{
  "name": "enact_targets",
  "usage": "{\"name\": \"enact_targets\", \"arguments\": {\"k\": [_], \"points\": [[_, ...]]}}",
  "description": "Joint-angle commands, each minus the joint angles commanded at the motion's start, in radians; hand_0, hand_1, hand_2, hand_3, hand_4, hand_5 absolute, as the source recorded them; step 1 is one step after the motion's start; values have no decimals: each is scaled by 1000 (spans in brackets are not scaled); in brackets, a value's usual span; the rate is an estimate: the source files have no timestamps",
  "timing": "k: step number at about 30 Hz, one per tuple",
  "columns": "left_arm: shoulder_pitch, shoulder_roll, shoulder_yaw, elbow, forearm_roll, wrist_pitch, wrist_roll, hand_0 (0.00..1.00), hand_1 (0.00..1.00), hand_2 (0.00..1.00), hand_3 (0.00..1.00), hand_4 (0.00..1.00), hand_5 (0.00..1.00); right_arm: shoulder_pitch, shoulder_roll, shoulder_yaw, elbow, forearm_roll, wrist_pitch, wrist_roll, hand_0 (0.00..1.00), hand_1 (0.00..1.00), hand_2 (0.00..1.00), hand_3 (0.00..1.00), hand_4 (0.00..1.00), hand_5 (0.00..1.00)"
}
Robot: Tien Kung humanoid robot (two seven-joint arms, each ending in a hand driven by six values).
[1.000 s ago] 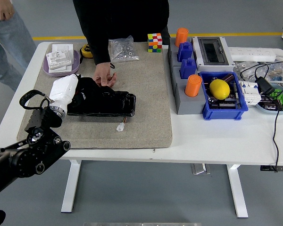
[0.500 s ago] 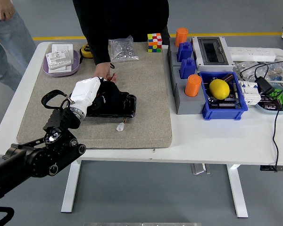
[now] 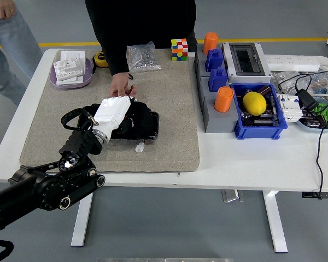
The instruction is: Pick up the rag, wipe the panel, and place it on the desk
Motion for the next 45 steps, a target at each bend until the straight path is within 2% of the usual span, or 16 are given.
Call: {"name": "enact_targets", "arguments": {"k": [10, 19, 45], "points": [[-21, -20, 33, -17, 2, -1, 11, 298, 119, 457, 215, 2, 2, 2, 0, -4, -2, 1, 1, 2, 710, 517, 663, 610, 998, 656], [-20, -25, 17, -1, 3, -1, 13, 298, 120, 457, 217, 2, 2, 2, 1, -4, -1, 2, 1, 2, 708, 515, 663, 610, 998, 655], [43, 36, -148, 72, 35, -4, 7, 299, 121, 455, 219, 2, 2, -9, 3, 10, 2, 3, -7, 1, 709, 514, 663, 611, 998, 655]]}}
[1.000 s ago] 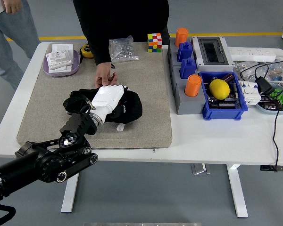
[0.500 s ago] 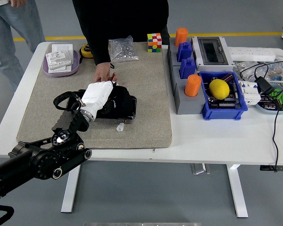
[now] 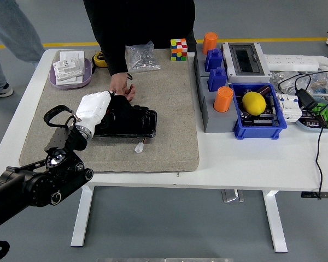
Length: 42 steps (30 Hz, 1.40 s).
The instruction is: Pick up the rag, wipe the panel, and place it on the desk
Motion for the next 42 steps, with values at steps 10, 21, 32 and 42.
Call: {"name": "enact_targets", "arguments": {"k": [10, 21, 32, 42], "points": [[25, 23, -79, 26, 12, 0, -2, 299, 121, 454, 220, 2, 2, -4, 0, 9, 4, -2, -6, 0, 709, 514, 663, 611, 998, 656], [54, 37, -157, 53, 25, 1, 1, 300, 121, 452, 219, 2, 2, -8, 1, 10, 6, -1, -10, -1, 710, 514, 663, 611, 998, 655], [71, 42, -247, 67, 42, 4, 12, 300, 120, 450, 221, 2, 2, -11, 3, 3, 8, -2, -13, -1, 710, 515, 663, 610, 998, 656], [85, 35, -365, 90, 50, 7, 33, 300, 121, 450, 224, 2, 2, -11, 6, -1, 10, -5, -16, 0, 709, 514, 663, 610, 998, 656]]}}
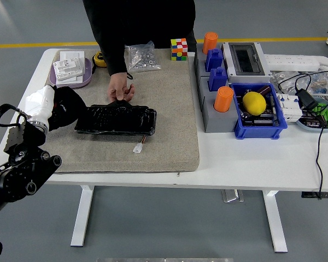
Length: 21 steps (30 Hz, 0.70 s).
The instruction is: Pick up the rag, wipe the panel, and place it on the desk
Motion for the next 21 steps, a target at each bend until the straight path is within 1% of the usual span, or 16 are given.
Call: {"name": "enact_targets", "arguments": {"k": [5, 7, 12, 17, 21], "points": [[3, -26, -81, 35, 12, -1, 25, 300, 122, 451, 229, 2, 2, -1, 1, -2, 2, -7, 0, -1, 709, 515, 663, 610, 998, 656], [3, -32, -106, 46, 19, -5, 35, 298, 125, 453, 244, 2, 2, -1, 1, -2, 3, -7, -1, 0, 710, 516, 663, 610, 998, 656], [2, -43, -162, 80, 30, -11, 48, 298, 125, 453, 244, 2, 2, -1, 2, 1, 3, -11, -1, -1, 710, 516, 663, 610, 998, 656], [1, -49, -199, 112, 34, -16, 59, 296, 126, 453, 252, 2, 2, -1, 4, 6, 4, -18, -1, -2, 710, 516, 663, 610, 998, 657], [-2, -61, -217, 141, 24, -17, 63, 296, 129, 456, 266, 2, 2, 2, 4, 5, 4, -20, -1, -2, 710, 517, 663, 610, 998, 657]]}}
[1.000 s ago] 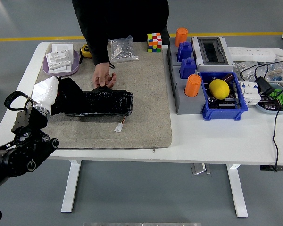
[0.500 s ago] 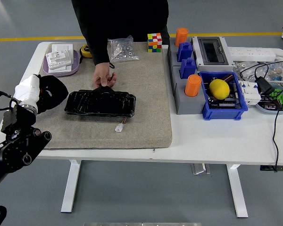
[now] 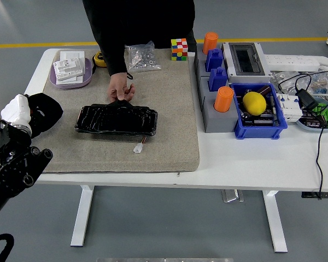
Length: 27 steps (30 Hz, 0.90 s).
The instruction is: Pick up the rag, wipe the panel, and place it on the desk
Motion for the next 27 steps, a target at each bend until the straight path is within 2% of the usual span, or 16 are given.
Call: {"name": "enact_targets", "arguments": {"k": [6, 9, 10, 15, 16, 21, 22, 27], "points": [[-2, -23, -3, 22, -13, 3, 2, 295, 131, 458, 276, 2, 2, 6, 0, -5, 0, -1, -1, 2, 711, 517, 663, 610, 998, 657], [-1, -25, 4, 22, -14, 6, 0, 295, 131, 458, 276, 2, 2, 8, -1, -4, -1, -2, 0, 1, 711, 517, 663, 610, 998, 657], [-1, -25, 5, 20, -15, 7, -1, 310, 172, 482, 314, 2, 2, 8, -2, -3, -1, -4, 1, 0, 712, 516, 663, 611, 998, 658], [0, -23, 14, 7, -12, 10, -6, 310, 172, 482, 314, 2, 2, 7, -1, 3, -5, -8, 3, -2, 712, 516, 663, 611, 998, 658], [0, -22, 18, 6, -13, 9, -5, 376, 321, 551, 392, 2, 2, 7, -2, 2, -5, -9, 3, -2, 712, 514, 663, 611, 998, 657], [-1, -22, 28, 8, -9, -2, 5, 376, 321, 551, 392, 2, 2, 11, -4, -1, -5, -5, 0, 1, 712, 514, 663, 611, 998, 657], [-1, -21, 31, 10, -10, -7, 9, 440, 478, 651, 482, 2, 2, 11, -3, -3, -6, -4, 0, 1, 712, 514, 663, 610, 998, 656], [2, -21, 31, 7, -10, -27, 20, 440, 478, 651, 482, 2, 2, 11, -2, -1, -7, -6, 0, 2, 712, 514, 663, 610, 998, 656]]}}
